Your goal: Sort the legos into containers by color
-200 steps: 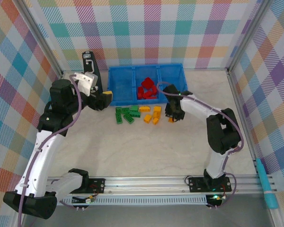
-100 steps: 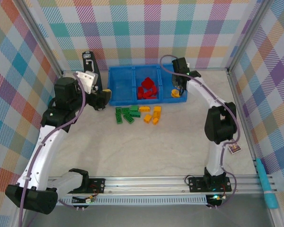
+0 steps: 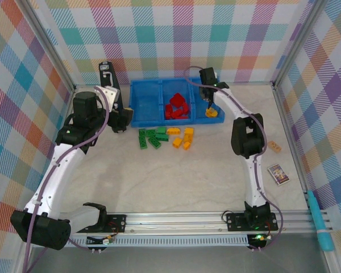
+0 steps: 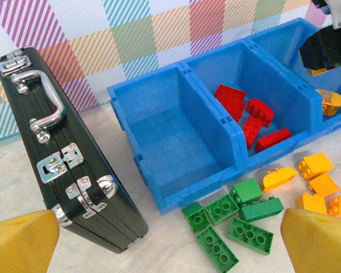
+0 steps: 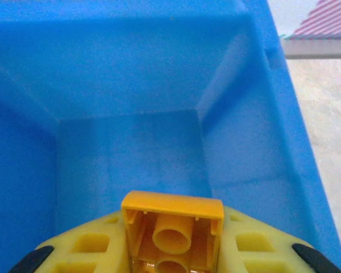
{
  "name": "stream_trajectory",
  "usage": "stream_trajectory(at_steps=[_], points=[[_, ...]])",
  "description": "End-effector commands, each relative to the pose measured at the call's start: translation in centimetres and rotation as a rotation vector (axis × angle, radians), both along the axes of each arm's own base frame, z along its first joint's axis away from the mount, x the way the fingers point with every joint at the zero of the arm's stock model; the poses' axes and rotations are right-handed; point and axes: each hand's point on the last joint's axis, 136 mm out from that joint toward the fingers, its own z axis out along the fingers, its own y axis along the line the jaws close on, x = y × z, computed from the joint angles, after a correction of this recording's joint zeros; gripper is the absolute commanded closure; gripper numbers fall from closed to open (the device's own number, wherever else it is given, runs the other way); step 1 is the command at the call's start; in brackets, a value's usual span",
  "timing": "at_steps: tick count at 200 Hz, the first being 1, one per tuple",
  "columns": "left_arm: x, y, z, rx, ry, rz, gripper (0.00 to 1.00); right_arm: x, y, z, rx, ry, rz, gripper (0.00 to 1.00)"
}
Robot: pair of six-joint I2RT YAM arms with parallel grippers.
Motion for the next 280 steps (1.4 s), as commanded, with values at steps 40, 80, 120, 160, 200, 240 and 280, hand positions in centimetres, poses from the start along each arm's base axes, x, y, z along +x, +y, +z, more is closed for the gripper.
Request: stream_trajectory(at_steps=[40, 80, 120, 160, 200, 240, 280], points=[[0.0, -0.3, 0.3, 0.0, -0.017, -0.029, 0.0, 1.6, 0.2, -0.4, -0.017, 0.001, 0.036, 0.66], [-0.4, -0.5, 0.6, -0.009, -0.026, -0.041, 0.0, 1.0, -0.3, 0.2, -0.028, 0.007, 0.025, 0.45], [-0.9, -0.6, 1.3, -0.017, -0.045, -0.048, 0.0, -0.6, 0.6, 3.0, 0.046, -0.007, 0.078, 0.38], [-1.5, -0.5, 2.1, -0.022, -0.075, -0.052, 0.0, -4.0, 1.8, 5.5, 0.124, 0.025, 0.162, 0.35], [-2.1, -0.5, 2.9, -0.029, -0.1, -0.055, 0.0, -9.0, 0.5, 5.7, 0.204, 0.084, 0.077, 0.34], [-2.3, -0.8, 3.3, -0.042, -0.107, -0.067, 0.0, -13.7, 0.6, 4.2, 0.383, 0.162, -0.064, 0.34], [-2.6, -1.3, 3.5, -0.065, -0.119, -0.09, 0.0, -16.3, 3.2, 2.2, 0.556, 0.253, -0.096, 0.36]])
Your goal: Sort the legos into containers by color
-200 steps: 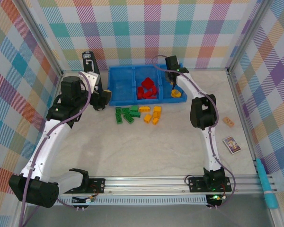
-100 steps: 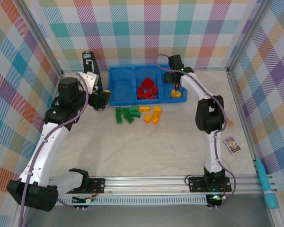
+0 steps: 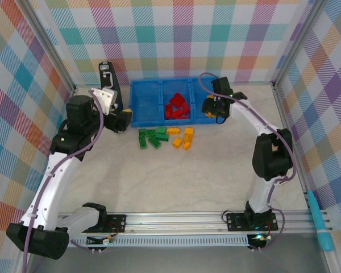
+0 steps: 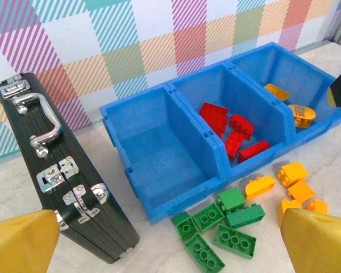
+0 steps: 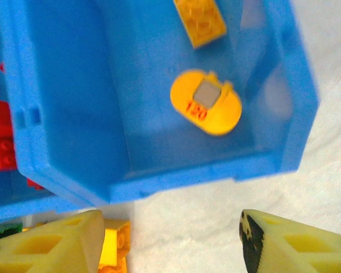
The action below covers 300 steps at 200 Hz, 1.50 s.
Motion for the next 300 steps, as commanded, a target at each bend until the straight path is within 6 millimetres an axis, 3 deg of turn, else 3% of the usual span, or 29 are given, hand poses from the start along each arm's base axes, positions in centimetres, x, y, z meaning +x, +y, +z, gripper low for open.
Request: stream_trajectory(at_steps=[1, 47, 82, 160, 230, 300], points=[[-0.5, -0.6, 1.3, -0.026, -0.052, -0.037, 0.0, -1.5, 2.4, 0.2, 0.173, 0.043, -0.047, 0.36], [-0.9, -0.8, 1.7, -0.034, -0.067, -0.043, 0.0, -2.9, 6.1, -2.7, 0.214, 0.104, 0.008, 0.34], [-1.0, -0.9, 1.6, -0.033, -0.066, -0.051, 0.0, -3.1, 8.4, -4.0, 0.111, 0.111, 0.101, 0.29], [-1.3, -1.1, 1.6, -0.026, -0.073, -0.066, 0.0, -3.0, 9.6, -7.6, -0.062, 0.148, 0.176, 0.25], [-0.7, -1.3, 0.8, -0.017, -0.048, -0.072, 0.0, -2.3, 10.0, -9.9, -0.105, 0.19, 0.196, 0.25], [-0.4, -1.4, 0.1, -0.011, -0.029, -0.075, 0.0, -3.1, 9.3, -11.7, -0.146, 0.24, 0.206, 0.33]])
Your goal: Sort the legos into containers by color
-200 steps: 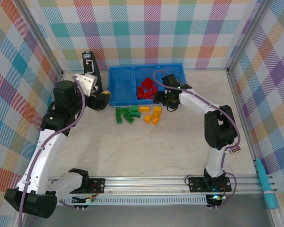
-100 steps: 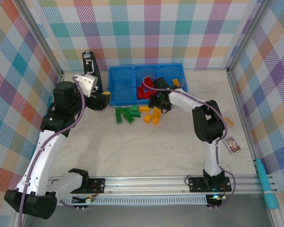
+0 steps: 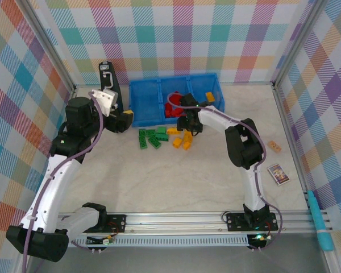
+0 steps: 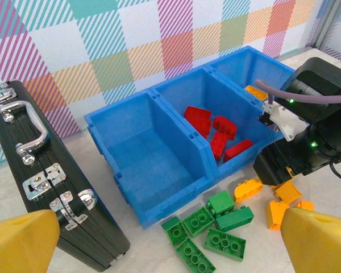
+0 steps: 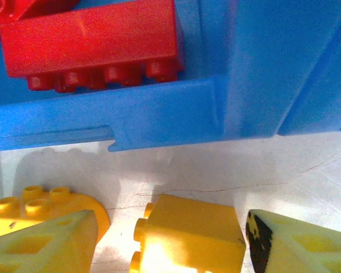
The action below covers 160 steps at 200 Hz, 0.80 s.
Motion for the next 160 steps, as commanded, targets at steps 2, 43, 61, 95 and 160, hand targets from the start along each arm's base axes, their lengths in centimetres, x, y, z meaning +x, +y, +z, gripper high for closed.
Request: stream_trajectory(at_steps=[2, 43, 61, 95, 160], points=[[0.1, -0.6, 0.0, 0.007, -0.014, -0.032, 0.0, -1.1, -0.8, -1.7, -0.059, 0.051, 0.012, 0.33], [0.2, -0.6, -0.3, 0.007, -0.006, -0.035, 0.0, -1.8, -1.5, -2.5, -0.086, 0.067, 0.006, 0.38], [0.2, -0.7, -0.3, 0.005, -0.008, -0.04, 0.0, -1.9, -1.7, -2.8, -0.095, 0.069, 0.004, 0.41], [0.4, -0.6, -0.6, 0.014, 0.002, -0.035, 0.0, -2.0, -2.5, -2.7, -0.133, 0.061, -0.003, 0.52], [0.3, -0.6, -0.5, 0.016, -0.001, -0.034, 0.0, -2.2, -6.2, 2.7, -0.238, -0.038, 0.004, 0.58]])
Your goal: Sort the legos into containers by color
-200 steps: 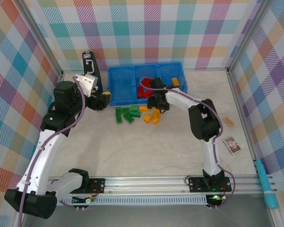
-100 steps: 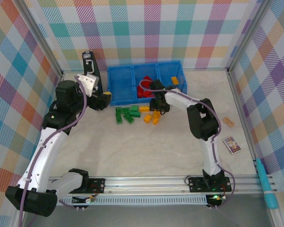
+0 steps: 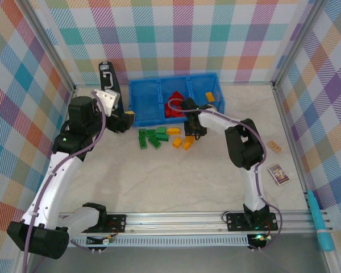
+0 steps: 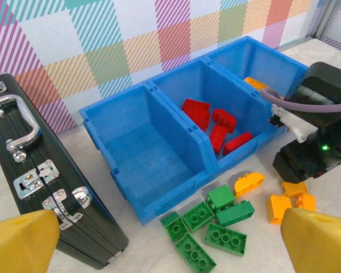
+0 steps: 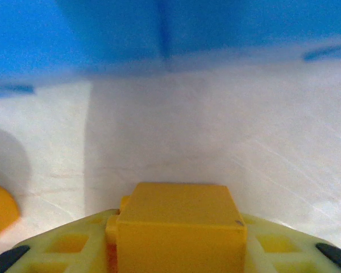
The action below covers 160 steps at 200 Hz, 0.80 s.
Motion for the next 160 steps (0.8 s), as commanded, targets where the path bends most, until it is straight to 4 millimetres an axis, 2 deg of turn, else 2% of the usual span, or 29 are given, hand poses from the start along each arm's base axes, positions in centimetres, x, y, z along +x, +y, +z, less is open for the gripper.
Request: stream_trajectory(at_steps=[1, 37, 73, 126, 139, 160], points=[[-0.2, -0.4, 0.5, 0.0, -0.024, -0.023, 0.0, -0.4, -2.6, 4.2, -0.07, -0.06, 0.011, 0.58], [0.1, -0.4, 0.1, -0.001, -0.018, -0.023, 0.0, 2.0, -5.1, 10.2, -0.07, -0.188, -0.003, 0.59], [0.3, -0.5, -0.3, 0.002, -0.006, -0.027, 0.0, 6.6, -6.7, 14.1, -0.095, -0.315, 0.007, 0.59], [1.0, -0.7, -1.2, 0.012, 0.024, -0.03, 0.0, 13.4, -7.6, 15.5, -0.01, -0.396, -0.043, 0.59], [1.1, -0.7, -1.5, 0.016, 0.031, -0.03, 0.0, 14.8, -7.7, 15.2, 0.009, -0.406, -0.056, 0.59], [1.3, -1.0, -1.8, 0.011, 0.044, -0.042, 0.0, 16.6, -7.6, 13.5, 0.022, -0.4, -0.063, 0.58]])
